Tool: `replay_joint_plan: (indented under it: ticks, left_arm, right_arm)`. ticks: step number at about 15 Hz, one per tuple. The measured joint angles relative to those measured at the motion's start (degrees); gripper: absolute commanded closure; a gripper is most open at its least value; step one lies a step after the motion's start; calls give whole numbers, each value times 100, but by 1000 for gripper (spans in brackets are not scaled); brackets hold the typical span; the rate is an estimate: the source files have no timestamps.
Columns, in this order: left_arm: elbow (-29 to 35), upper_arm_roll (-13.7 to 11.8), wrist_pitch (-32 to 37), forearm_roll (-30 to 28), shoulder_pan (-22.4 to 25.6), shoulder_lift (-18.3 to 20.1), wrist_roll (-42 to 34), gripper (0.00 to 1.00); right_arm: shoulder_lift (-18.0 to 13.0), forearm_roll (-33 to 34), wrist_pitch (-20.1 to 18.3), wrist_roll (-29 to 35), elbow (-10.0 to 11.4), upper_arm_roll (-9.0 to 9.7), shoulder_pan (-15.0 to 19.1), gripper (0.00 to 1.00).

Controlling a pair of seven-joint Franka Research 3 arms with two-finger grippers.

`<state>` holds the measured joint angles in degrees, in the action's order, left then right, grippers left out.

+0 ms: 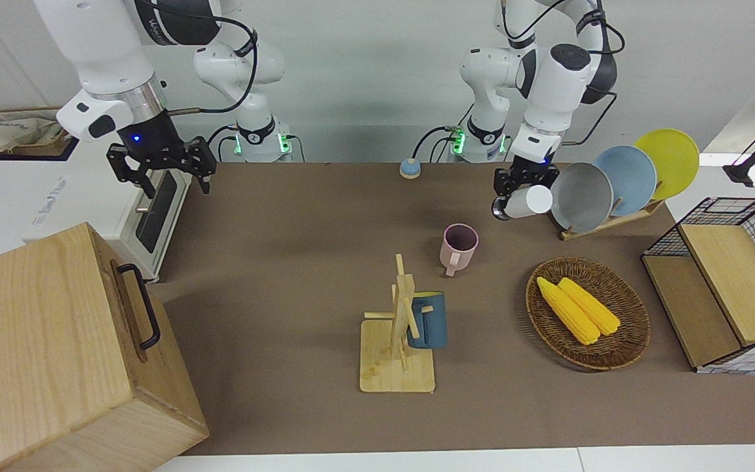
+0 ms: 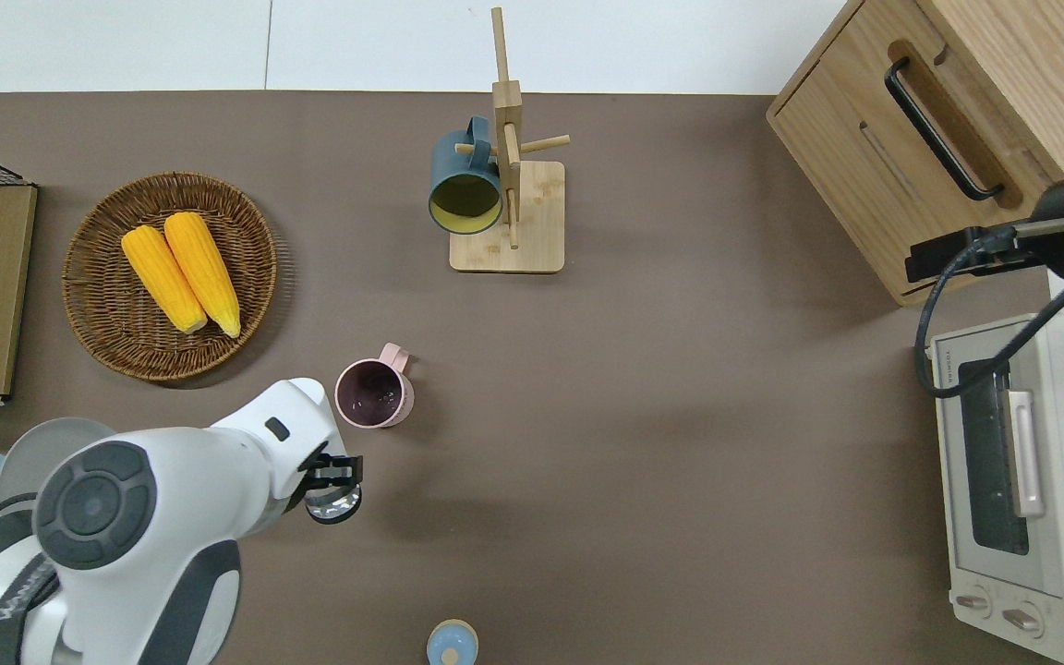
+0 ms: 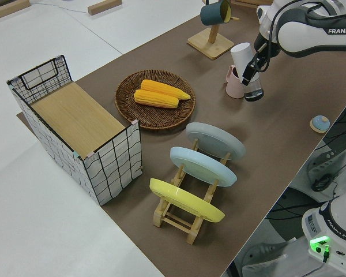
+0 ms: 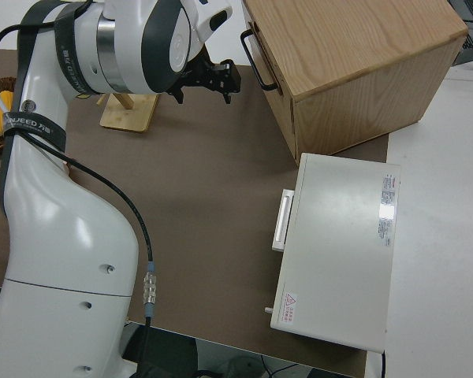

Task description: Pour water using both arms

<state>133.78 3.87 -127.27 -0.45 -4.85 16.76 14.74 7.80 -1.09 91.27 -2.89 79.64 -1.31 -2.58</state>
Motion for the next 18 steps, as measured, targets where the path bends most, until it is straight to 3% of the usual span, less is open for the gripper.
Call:
replay_joint_plan:
  ticks: [11, 18]
  left_arm:
    - [-1349, -15, -638, 117, 1142, -171, -25, 1000]
    - [-2660, -48, -668, 360, 1618, -1010, -453, 1000]
  right_arm:
    - [0, 0, 0, 0, 0, 0, 0, 7]
    - [0, 0, 0, 0, 0, 0, 0, 7]
